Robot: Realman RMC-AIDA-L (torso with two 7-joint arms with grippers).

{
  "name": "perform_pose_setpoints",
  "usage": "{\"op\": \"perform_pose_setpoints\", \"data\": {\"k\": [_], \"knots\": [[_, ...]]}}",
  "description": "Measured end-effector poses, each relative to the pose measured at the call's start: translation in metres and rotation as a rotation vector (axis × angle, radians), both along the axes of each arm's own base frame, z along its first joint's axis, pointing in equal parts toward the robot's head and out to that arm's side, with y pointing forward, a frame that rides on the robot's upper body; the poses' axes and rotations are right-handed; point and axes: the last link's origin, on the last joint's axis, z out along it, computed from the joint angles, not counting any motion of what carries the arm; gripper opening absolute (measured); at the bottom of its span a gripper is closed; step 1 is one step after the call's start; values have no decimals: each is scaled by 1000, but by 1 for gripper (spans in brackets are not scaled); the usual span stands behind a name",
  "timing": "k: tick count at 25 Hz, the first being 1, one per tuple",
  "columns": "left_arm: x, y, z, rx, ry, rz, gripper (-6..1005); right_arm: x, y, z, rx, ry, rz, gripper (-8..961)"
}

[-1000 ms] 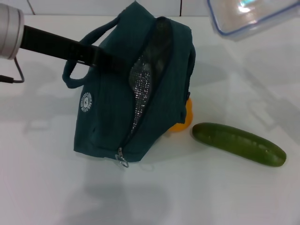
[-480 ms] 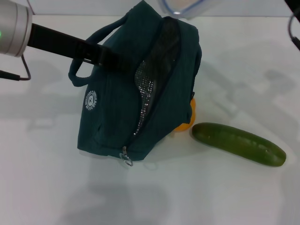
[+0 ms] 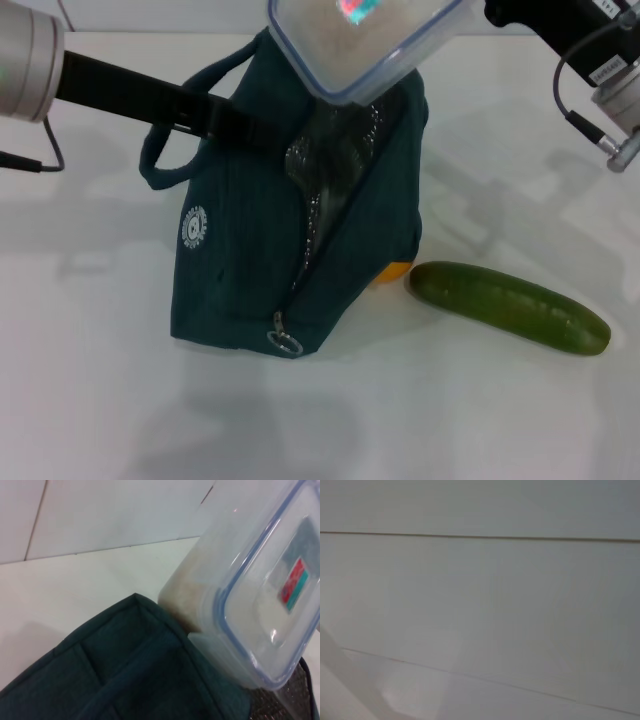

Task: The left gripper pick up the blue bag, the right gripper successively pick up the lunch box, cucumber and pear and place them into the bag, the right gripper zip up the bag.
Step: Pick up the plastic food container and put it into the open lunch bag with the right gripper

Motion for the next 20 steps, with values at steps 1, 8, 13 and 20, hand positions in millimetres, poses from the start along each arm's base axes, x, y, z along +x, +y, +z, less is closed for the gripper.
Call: {"op": "perform_pose_setpoints", "data": {"k": [1,8,13,20], "knots": [[-2,0,-1,-4,-3,4,44,2,0,-1,1,-9,-7,130],[-8,2,-9,-29,-20,19,45,8,1,-8,-3,-62,-36,132],[-12,3,-7,-7,-25,25,45,9,2,-11,-6,-93,-41,134],[-22,4,0,32,-42,40,45,7,5,-15,-7,-119,-39,136]]}}
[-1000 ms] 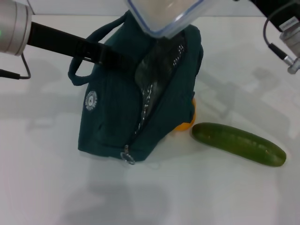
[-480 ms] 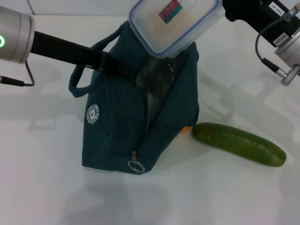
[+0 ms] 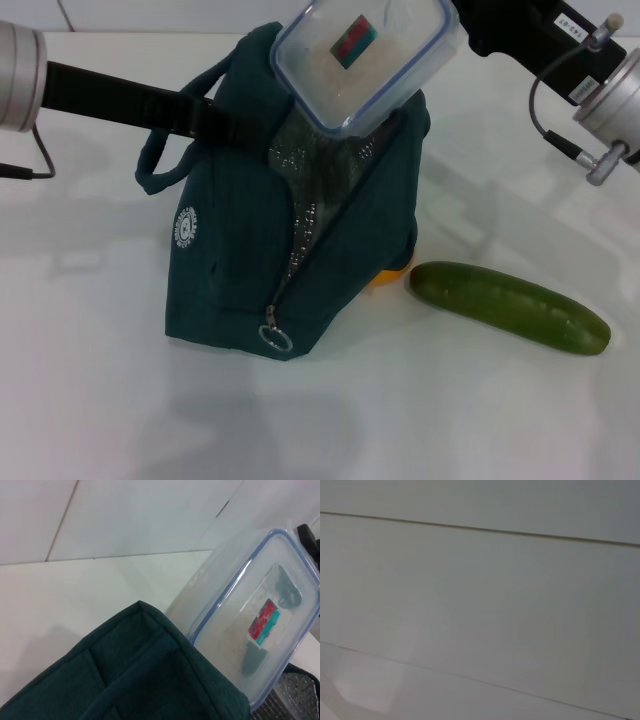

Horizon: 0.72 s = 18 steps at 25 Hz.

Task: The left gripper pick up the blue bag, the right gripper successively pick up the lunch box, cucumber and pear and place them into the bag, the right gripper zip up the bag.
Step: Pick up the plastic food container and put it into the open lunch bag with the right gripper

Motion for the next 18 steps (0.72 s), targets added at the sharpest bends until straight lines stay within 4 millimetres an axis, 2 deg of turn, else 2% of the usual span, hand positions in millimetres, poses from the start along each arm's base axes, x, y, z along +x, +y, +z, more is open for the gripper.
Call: {"op": "perform_pose_setpoints", "data": {"k": [18], "knots": [[-8,-1,-5,-11,-12,-1,44,-23,7,-12,-35,-101,88,142]]}}
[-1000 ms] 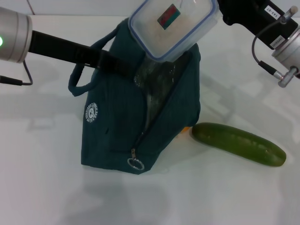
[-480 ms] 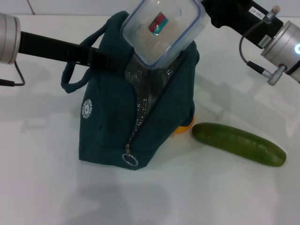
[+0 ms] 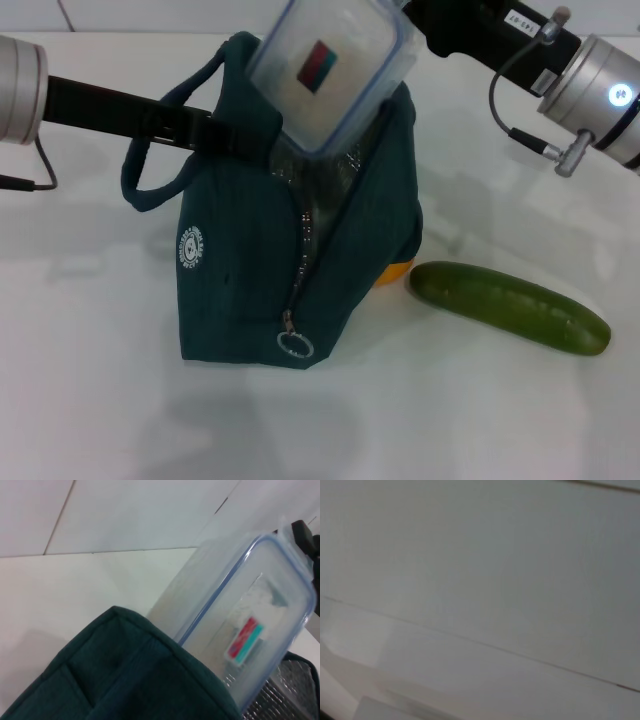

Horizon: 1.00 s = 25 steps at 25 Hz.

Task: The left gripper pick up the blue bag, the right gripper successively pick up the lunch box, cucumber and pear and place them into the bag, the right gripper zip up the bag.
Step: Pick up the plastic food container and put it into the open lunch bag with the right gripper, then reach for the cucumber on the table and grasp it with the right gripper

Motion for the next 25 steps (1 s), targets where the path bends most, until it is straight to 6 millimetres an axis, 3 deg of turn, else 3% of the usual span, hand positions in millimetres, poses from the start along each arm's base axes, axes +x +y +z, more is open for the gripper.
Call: {"op": "perform_pose_setpoints", "data": {"k": [7,10,15,25], "knots": [[-2,1,2,8,-7,5,45,-2,1,-2,-8,-13,3,144],[-4,0,1,8,-5,2,45,0,0,-2,-9,-12,-4,408],[-6,0,1,16,-1,-1,45,10,-1,4,17,10,-29,576],[-14,-1,-2,16,-9,12,44,61,-13,40,212,-49,-31,630]]}}
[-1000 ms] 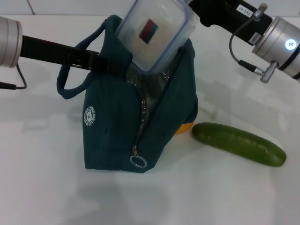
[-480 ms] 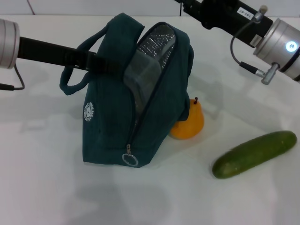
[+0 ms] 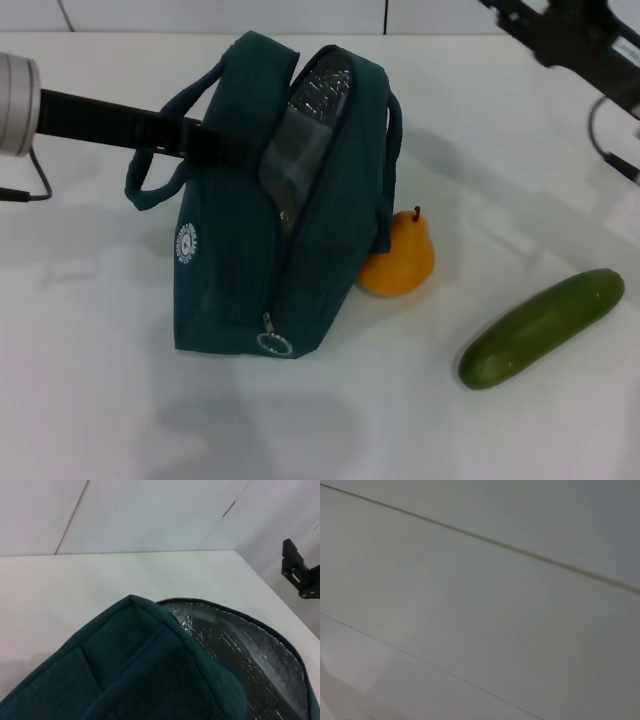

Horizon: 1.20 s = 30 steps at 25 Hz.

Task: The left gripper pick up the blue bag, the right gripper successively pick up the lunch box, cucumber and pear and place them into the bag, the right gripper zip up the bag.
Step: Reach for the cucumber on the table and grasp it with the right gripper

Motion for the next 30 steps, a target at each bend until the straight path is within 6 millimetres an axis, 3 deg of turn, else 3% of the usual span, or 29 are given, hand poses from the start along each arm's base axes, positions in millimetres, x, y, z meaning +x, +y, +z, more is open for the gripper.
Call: {"op": "perform_pose_setpoints", "data": {"k": [6,15,21,30], "knots": [[-3,0,1,6,-6,2,44,31,-14,16,107,-222,69,663],[-8,-1,6,35,-33,9,44,58,-21,48,165,-550,200,864],[-10,-1,6,37,-36,18,44,51,-13,75,194,-817,402,852],[-13,2,2,40,-47,22,44,19,-9,85,37,-1072,715,847]]}}
